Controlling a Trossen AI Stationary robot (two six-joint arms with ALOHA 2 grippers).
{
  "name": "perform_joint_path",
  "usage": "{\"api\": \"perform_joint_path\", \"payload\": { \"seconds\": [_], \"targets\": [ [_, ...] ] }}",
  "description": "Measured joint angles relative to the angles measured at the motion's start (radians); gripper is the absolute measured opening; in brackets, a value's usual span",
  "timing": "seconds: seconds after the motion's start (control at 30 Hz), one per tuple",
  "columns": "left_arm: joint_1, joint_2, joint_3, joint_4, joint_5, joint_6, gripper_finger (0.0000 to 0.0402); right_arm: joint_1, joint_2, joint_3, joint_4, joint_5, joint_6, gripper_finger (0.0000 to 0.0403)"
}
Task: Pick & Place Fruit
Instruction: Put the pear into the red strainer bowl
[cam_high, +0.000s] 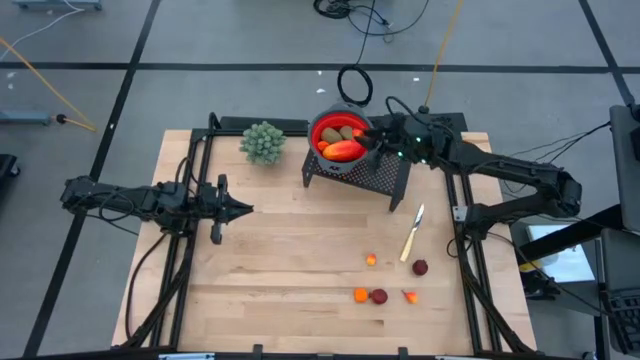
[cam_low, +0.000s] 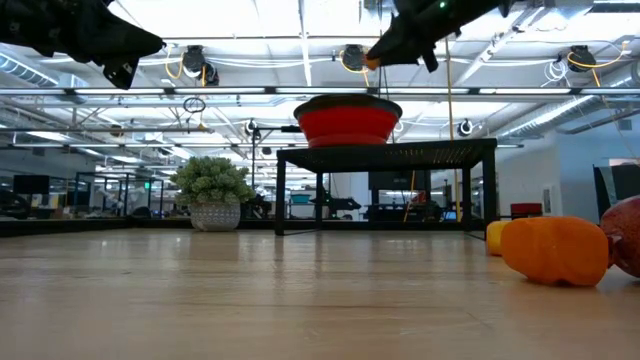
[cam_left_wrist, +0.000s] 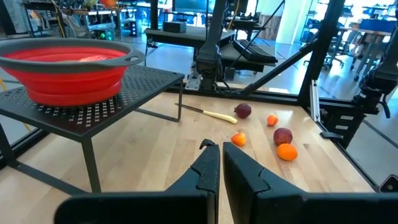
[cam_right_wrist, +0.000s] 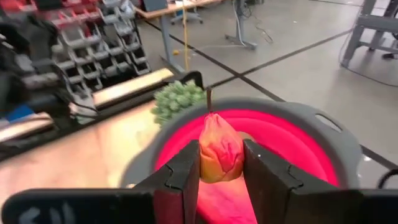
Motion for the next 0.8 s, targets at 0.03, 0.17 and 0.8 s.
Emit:
{"api": "perform_joint_path", "payload": {
  "seconds": [0.03,0.17,0.8],
  "targets": [
    [0.000,0.000,0.000,0.000,0.000,0.000,0.0021,-0.008,0.015,0.006,0.000,-0.004,-0.013,0.0102],
    [0.000,0.000,0.000,0.000,0.000,-0.001,0.0021,-0.035,0.077,0.018,0.000,-0.075,-0.045,0.0102],
    [0.000,0.000,0.000,0.000,0.000,-0.005,0.0021,-0.050,0.165,0.022,-0.111,-0.133,-0.086,0.0102]
  ]
}}
